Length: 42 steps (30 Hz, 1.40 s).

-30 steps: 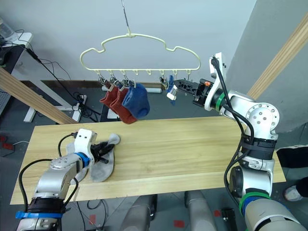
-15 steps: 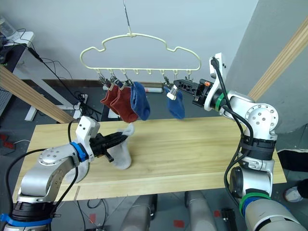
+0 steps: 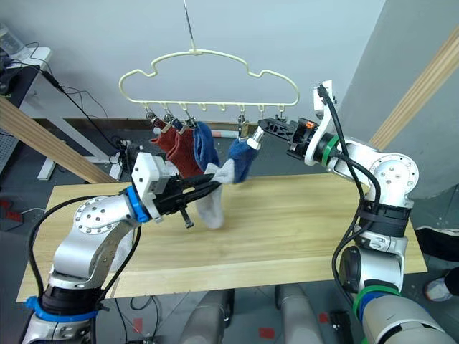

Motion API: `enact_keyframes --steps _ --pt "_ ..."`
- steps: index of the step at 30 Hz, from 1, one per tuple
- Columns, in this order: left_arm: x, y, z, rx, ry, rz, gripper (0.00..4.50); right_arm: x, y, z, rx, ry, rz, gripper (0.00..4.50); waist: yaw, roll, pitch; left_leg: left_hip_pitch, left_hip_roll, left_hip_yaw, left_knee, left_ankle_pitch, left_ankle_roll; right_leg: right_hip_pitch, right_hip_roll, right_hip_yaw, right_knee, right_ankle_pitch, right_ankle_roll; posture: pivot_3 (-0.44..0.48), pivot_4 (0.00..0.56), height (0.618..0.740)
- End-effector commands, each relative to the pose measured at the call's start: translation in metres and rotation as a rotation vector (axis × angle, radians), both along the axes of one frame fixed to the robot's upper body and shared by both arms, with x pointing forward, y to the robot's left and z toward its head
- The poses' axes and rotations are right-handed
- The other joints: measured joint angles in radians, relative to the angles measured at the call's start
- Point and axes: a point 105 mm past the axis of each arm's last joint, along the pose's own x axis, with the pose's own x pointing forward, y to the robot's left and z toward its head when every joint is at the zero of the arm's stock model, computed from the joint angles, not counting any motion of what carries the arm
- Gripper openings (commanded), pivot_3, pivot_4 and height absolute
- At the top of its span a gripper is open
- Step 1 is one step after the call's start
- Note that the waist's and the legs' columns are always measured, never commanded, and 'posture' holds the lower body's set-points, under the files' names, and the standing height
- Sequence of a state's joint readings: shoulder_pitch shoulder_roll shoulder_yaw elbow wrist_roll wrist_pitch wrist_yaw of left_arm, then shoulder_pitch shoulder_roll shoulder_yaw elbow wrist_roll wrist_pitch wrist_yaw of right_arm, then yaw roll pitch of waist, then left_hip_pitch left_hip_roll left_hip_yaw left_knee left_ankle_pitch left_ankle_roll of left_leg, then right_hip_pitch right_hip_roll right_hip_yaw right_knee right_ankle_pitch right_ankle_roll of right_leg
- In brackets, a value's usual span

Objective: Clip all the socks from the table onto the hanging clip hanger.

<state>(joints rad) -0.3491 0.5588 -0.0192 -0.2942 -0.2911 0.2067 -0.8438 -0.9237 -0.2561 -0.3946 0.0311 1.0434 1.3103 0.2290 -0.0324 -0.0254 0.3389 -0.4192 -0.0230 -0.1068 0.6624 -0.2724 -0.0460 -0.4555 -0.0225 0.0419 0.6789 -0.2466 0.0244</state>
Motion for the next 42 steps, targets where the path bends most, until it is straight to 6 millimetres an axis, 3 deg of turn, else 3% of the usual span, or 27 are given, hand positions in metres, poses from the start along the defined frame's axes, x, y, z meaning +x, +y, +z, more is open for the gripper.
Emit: enact_keyframes --steps 1,4,11,24,42 --pt "0.0 -0.007 0.005 0.01 -0.06 -0.023 0.29 -0.005 0.0 0.012 0.054 -0.008 0.03 0.65 -0.001 0.0 0.0 0.0 0.0 0.0 0.0 0.0 0.0 0.0 0.0 0.0 0.0 0.0 0.0 0.005 0.379 0.74" --pt "0.003 -0.009 -0.003 0.055 -0.096 -0.022 0.29 -0.006 0.001 0.015 0.084 0.01 0.038 0.65 -0.007 0.0 0.0 0.0 0.0 0.001 -0.001 0.0 0.0 0.0 0.0 0.001 0.0 0.0 0.0 0.004 0.379 0.74" --pt "0.011 -0.013 0.0 0.055 -0.156 -0.015 0.29 -0.01 0.003 0.015 0.077 0.022 0.049 0.65 -0.009 0.0 0.0 0.0 0.0 0.0 0.0 0.0 0.001 0.0 0.0 0.0 0.0 0.0 0.0 -0.003 0.375 0.74" --pt "0.022 -0.013 0.017 -0.001 -0.236 0.025 0.29 -0.012 0.005 0.008 0.04 0.023 0.049 0.65 -0.01 0.0 0.0 0.0 0.0 0.001 0.0 0.0 0.001 0.0 0.0 0.0 0.0 0.0 0.0 0.0 0.369 0.74" --pt "0.009 -0.011 0.012 -0.002 -0.21 0.0 0.29 -0.006 0.002 0.011 0.061 0.033 0.027 0.65 -0.01 0.0 0.0 0.0 0.0 0.0 0.0 0.0 0.001 0.0 0.0 0.0 0.001 0.0 0.0 0.008 0.362 0.74"
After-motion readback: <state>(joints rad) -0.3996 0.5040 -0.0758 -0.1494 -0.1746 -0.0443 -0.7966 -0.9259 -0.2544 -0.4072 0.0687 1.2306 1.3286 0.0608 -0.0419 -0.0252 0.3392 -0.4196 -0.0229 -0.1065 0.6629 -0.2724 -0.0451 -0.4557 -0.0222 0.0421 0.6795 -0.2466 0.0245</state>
